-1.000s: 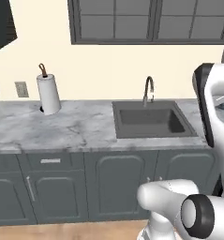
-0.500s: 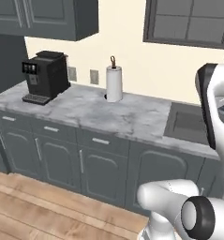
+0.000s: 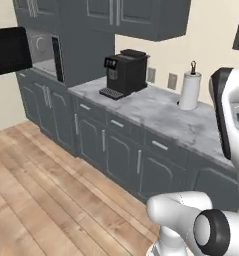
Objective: Pick the cucumber from the sink and place it in the bowl. Then pick the bowl and place it in the microwave. Then close the microwave door and press the start button.
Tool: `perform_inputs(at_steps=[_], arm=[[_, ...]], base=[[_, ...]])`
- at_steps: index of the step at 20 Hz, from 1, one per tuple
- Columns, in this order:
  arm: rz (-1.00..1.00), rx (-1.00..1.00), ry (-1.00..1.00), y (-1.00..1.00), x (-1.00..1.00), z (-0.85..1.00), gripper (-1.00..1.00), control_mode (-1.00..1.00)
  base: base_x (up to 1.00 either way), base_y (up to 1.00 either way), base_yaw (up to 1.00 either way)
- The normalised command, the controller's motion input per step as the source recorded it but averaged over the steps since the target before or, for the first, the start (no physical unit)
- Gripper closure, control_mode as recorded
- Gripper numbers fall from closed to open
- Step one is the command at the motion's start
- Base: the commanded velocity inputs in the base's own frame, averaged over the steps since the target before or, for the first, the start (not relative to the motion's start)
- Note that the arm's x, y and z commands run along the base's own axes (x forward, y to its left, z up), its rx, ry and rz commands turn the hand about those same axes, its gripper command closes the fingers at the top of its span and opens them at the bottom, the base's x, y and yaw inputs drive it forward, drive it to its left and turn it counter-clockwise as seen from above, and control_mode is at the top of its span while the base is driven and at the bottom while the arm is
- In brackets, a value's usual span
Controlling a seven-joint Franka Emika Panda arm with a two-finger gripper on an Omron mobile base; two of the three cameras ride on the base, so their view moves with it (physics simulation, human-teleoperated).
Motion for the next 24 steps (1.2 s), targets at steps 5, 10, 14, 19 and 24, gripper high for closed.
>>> perform_inputs(at_steps=[5, 10, 14, 19, 24], arm=[[0.0, 0.0, 0.0, 0.0, 0.0, 0.0, 1.0, 1.0], [0.0, 0.0, 0.0, 0.0, 0.0, 0.0, 1.0, 1.0], [0.0, 0.0, 0.0, 0.0, 0.0, 0.0, 1.0, 1.0], [0.0, 0.0, 0.0, 0.0, 0.0, 0.0, 1.0, 1.0], [0.0, 0.0, 0.0, 0.0, 0.0, 0.0, 1.0, 1.0]], base=[[0.43, 0.31, 0.73], [0.74, 0.26, 0.69], [1.0, 0.11, 0.44], [1.0, 0.02, 0.25], [1.0, 0.0, 0.22]])
